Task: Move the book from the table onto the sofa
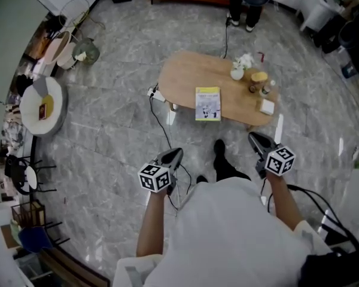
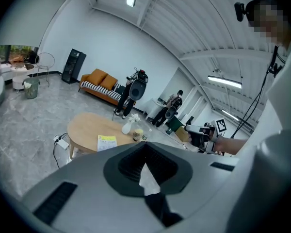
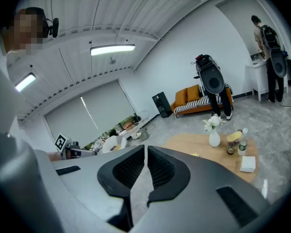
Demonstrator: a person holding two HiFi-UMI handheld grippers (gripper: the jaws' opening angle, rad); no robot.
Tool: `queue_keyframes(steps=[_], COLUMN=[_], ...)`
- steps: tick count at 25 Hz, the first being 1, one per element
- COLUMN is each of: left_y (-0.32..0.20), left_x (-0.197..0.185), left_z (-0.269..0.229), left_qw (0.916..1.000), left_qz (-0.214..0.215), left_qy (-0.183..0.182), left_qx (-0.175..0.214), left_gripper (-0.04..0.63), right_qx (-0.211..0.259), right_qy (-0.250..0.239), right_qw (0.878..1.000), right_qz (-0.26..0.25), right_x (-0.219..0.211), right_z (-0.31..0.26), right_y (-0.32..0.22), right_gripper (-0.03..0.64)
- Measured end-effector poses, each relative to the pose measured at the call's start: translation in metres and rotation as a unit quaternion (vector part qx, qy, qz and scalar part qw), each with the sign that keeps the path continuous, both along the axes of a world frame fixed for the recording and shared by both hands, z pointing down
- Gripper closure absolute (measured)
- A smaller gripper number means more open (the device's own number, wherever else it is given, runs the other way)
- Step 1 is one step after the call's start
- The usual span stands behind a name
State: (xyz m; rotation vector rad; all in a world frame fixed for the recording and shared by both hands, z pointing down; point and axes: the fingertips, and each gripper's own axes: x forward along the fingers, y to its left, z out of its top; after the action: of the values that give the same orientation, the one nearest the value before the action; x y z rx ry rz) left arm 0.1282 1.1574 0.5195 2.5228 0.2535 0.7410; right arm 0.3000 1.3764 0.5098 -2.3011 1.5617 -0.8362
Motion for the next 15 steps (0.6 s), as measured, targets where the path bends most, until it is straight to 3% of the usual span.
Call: queue_keyframes(steps=[6,15], left_y=[-0.012,-0.019], left_x=[0.050,0.122], left_z=[0.013,0.028], left_qw=[0.9995,0.9977], left_qz=[-0.017,-0.040], left_qy=[-0.025,-0.053], left_qx=[-0.005,-0.013], left_gripper=[0.594,0.594], right_qx=[-0.009,-0.025], right_qy=[-0.009,-0.056], right_qw=[0.999,0.993], right_qz=[-0.052,-0.101], right_x=[0.051,0.112], right_z=[0.021,0.058], right_y=[-0.033,-0.042], right_gripper=[0.575,0.574])
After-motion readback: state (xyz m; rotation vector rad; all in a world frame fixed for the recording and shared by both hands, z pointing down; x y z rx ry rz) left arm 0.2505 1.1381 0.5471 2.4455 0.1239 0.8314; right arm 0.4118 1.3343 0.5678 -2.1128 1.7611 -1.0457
